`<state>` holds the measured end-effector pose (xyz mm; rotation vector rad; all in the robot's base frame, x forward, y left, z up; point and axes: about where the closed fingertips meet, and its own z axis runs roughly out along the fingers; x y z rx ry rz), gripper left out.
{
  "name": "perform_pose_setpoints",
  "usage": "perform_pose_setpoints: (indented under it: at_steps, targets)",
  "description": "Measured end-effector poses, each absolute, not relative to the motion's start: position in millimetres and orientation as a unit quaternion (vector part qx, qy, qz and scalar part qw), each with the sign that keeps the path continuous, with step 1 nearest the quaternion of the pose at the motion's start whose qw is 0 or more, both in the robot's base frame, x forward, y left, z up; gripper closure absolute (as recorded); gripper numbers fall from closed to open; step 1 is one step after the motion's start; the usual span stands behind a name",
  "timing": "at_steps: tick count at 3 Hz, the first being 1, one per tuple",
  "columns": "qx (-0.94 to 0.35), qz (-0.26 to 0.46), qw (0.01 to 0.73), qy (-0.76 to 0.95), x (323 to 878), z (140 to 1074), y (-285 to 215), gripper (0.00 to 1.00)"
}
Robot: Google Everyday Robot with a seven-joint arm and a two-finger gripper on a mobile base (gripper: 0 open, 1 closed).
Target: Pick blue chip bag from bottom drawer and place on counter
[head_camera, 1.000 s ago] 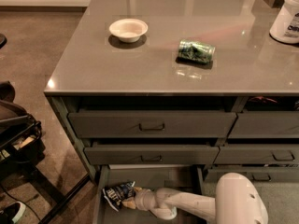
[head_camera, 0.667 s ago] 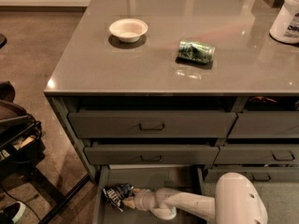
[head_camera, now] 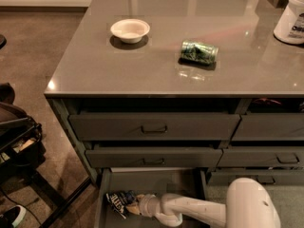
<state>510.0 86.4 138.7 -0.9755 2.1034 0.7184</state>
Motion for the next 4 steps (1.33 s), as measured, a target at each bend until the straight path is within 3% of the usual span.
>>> perform_pose_setpoints:
  at_steps: [2, 4]
  targets:
    - [-0.350, 0.199, 0.424, 0.811, 520.4, 283.5, 0.0, 1.00]
    - [-0.388, 0.159, 0.413, 0.808, 466.7, 384.7, -18.9, 1.00]
